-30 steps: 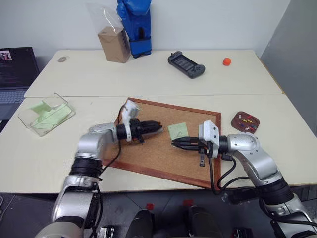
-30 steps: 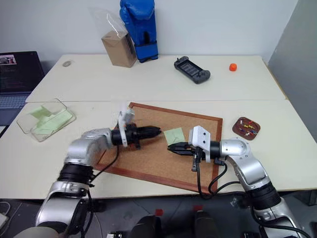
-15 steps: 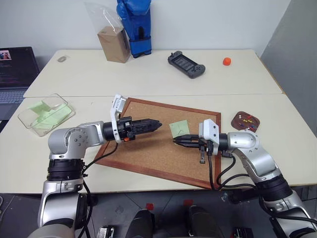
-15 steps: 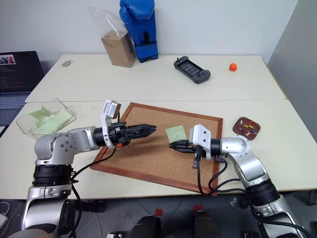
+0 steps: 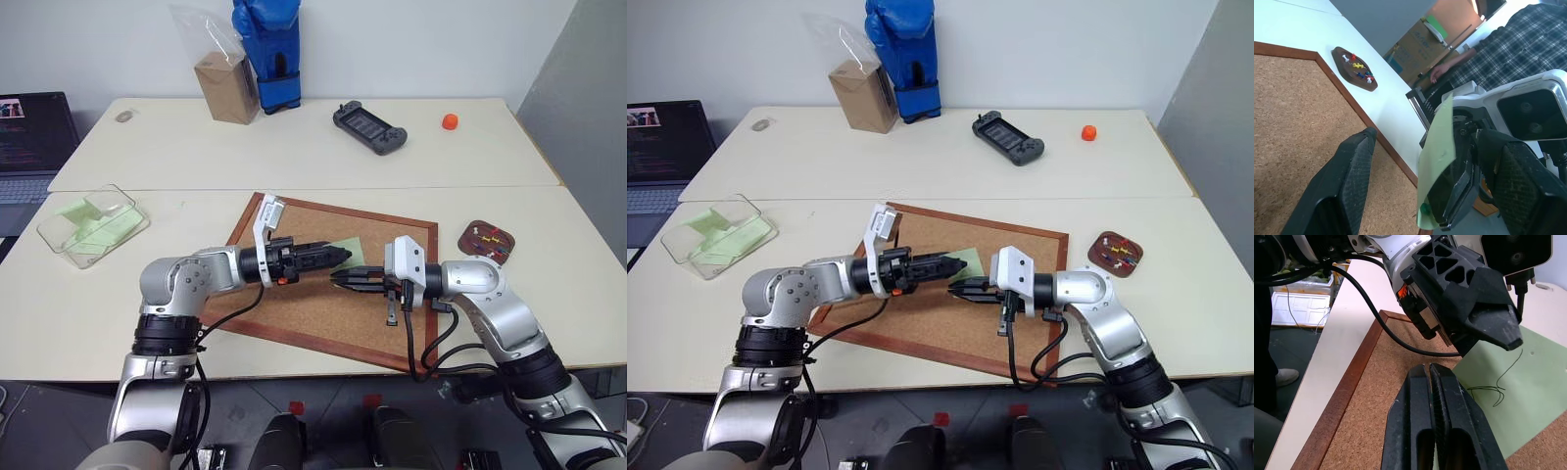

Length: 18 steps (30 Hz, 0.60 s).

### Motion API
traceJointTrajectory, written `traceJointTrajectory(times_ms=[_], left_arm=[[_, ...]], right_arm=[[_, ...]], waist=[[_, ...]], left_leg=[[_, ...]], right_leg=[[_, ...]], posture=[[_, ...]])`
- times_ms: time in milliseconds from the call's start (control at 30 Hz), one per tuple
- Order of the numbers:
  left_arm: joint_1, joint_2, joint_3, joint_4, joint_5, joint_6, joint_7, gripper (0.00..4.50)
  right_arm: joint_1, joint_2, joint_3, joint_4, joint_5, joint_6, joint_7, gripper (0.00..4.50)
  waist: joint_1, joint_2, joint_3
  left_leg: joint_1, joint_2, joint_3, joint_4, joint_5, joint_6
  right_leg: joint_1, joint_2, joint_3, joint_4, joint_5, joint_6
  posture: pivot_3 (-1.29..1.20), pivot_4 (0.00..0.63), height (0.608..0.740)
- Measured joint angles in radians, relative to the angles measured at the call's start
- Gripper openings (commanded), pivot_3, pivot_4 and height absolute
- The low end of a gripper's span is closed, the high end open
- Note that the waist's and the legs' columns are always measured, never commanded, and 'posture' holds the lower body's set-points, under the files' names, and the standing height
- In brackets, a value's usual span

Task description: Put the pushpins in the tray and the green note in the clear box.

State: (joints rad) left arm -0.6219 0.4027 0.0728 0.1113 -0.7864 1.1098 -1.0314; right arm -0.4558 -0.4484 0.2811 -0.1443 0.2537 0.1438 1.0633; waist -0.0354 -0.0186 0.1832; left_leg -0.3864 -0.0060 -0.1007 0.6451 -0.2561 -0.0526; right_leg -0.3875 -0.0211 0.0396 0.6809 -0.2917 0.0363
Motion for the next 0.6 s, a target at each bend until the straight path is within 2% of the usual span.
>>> traceJointTrajectory(times_ms=[200, 500, 600], left_arm=[[0.000, 0.007, -0.010, 0.020, 0.001, -0.008, -0.009, 1.66], [0.000, 0.018, -0.031, 0.019, 0.001, -0.027, -0.027, 0.05], [0.000, 0.027, -0.039, 0.019, 0.002, -0.029, -0.030, 0.00]], right_arm=[[-0.003, 0.000, 0.000, -0.002, 0.000, 0.000, -0.003, 0.00], [-0.009, 0.005, -0.001, -0.002, 0.001, 0.001, -0.019, 0.00], [-0.016, 0.011, -0.004, -0.002, 0.004, 0.022, -0.024, 0.00]], waist=[[0.000, 0.000, 0.000], [0.000, 0.000, 0.000], [0.000, 0.000, 0.000]], left_leg=[[0.000, 0.000, 0.000, 0.000, 0.000, 0.000], [0.000, 0.000, 0.000, 0.000, 0.000, 0.000], [0.000, 0.000, 0.000, 0.000, 0.000, 0.000]], right_leg=[[0.000, 0.000, 0.000, 0.000, 0.000, 0.000], [0.000, 0.000, 0.000, 0.000, 0.000, 0.000], [0.000, 0.000, 0.000, 0.000, 0.000, 0.000]], posture=[[0.00, 0.150, 0.740], [0.00, 0.150, 0.740], [0.00, 0.150, 0.740]])
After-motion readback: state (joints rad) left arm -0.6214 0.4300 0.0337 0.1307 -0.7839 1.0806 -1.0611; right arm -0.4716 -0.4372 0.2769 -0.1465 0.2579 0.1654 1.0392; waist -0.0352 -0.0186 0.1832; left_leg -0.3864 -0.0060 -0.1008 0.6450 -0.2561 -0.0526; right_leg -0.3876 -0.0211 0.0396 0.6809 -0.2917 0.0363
